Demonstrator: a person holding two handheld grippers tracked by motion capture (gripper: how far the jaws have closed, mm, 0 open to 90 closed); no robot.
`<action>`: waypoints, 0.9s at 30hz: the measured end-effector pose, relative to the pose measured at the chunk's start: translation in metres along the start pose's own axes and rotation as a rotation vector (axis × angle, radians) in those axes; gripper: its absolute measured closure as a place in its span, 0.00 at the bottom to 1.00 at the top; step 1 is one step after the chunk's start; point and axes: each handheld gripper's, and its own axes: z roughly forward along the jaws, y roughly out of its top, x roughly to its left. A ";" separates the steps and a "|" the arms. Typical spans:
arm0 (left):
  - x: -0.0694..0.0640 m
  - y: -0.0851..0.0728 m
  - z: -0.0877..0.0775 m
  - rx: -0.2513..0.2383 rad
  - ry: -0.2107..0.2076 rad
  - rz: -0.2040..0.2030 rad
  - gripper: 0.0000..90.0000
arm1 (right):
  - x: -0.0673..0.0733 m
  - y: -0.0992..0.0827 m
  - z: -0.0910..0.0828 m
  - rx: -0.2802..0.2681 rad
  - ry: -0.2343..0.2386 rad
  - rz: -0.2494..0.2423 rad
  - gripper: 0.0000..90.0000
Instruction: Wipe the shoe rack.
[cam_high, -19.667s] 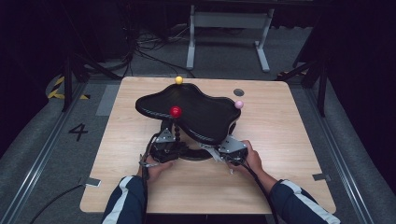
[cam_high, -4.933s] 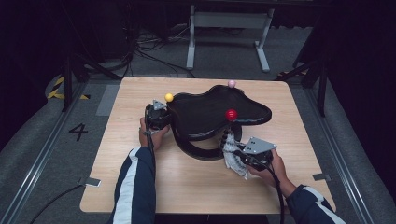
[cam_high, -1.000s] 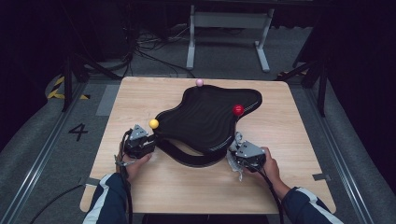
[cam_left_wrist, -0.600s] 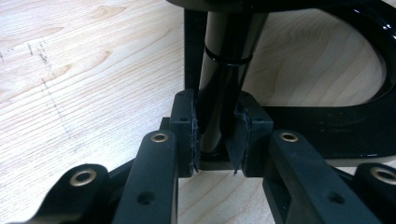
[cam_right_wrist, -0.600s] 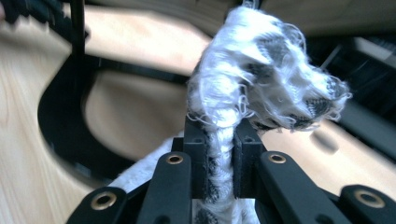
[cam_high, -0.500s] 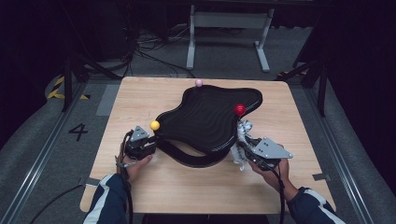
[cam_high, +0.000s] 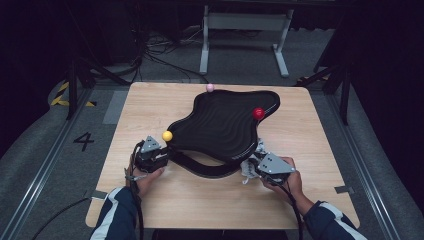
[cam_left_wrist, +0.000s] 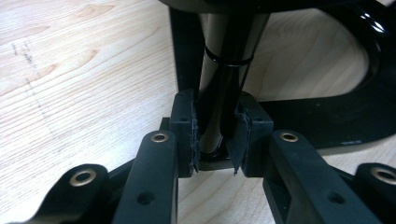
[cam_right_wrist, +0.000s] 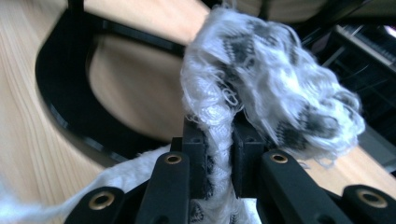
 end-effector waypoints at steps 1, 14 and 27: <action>-0.001 0.000 0.000 0.000 -0.006 0.000 0.80 | 0.001 -0.002 0.004 0.017 0.013 0.003 0.88; -0.003 0.001 0.001 -0.021 -0.014 0.012 0.76 | 0.006 -0.019 0.027 0.147 0.097 -0.013 0.88; -0.005 0.012 0.004 -0.099 -0.022 -0.016 0.70 | -0.023 0.023 -0.015 -0.115 -0.088 0.027 0.89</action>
